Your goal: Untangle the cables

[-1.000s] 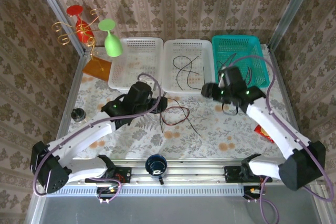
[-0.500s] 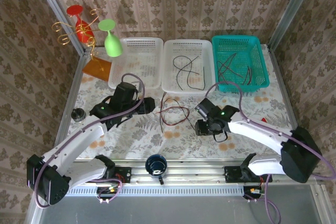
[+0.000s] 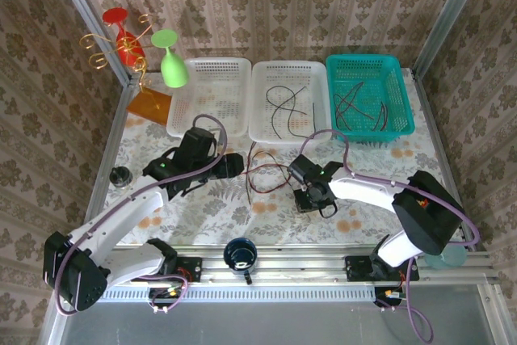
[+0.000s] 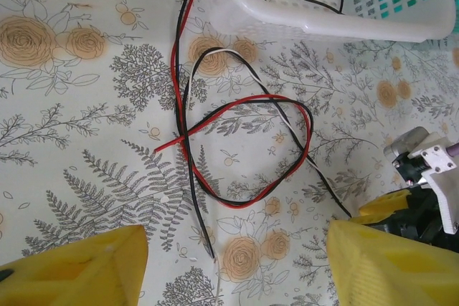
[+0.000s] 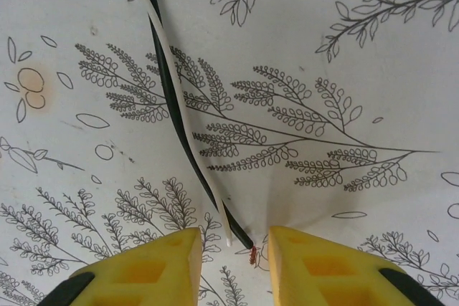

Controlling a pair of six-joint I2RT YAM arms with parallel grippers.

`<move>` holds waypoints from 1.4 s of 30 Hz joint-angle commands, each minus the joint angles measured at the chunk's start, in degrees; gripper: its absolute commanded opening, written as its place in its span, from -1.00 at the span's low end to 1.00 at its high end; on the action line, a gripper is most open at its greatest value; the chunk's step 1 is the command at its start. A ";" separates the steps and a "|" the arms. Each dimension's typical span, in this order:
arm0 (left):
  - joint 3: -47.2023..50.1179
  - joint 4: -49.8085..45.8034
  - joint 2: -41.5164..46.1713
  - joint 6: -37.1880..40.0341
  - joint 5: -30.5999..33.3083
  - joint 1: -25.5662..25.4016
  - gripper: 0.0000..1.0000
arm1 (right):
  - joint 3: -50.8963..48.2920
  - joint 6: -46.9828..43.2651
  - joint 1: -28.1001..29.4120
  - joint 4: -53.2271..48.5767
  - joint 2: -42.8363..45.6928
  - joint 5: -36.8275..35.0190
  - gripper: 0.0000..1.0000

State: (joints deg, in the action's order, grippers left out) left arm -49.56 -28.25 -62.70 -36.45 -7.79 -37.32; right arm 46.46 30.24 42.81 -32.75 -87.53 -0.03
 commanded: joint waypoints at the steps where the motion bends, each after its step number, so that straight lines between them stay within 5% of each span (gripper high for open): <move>1: -0.62 0.05 -0.75 -0.89 -0.66 -0.47 0.35 | 1.62 -1.84 0.43 0.55 -1.63 -0.64 -0.39; 6: -1.19 0.30 -1.69 -1.00 -0.65 -0.77 0.34 | 2.23 -2.70 0.63 0.22 -4.20 -0.52 -0.43; 15: -3.17 0.40 -1.59 3.37 -1.05 -1.52 0.33 | 2.64 -5.17 1.20 -4.52 1.67 -1.63 -0.95; 22: -2.76 5.68 0.35 28.67 4.13 -10.60 0.32 | 4.97 -12.35 1.16 -11.31 15.19 0.26 -1.00; 31: 1.80 18.40 0.27 54.85 -13.61 -12.16 0.43 | 9.75 -22.49 0.83 -15.20 23.69 -0.86 -1.00; 42: 0.23 22.67 3.38 55.47 -17.32 -9.04 0.47 | 24.93 -28.57 -0.18 -15.76 28.74 -6.35 -1.00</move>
State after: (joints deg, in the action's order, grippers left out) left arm -48.38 -8.58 -61.63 16.99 -22.70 -46.89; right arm 67.83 5.91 42.94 -47.99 -61.21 -3.29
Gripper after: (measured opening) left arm 0.733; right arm 0.066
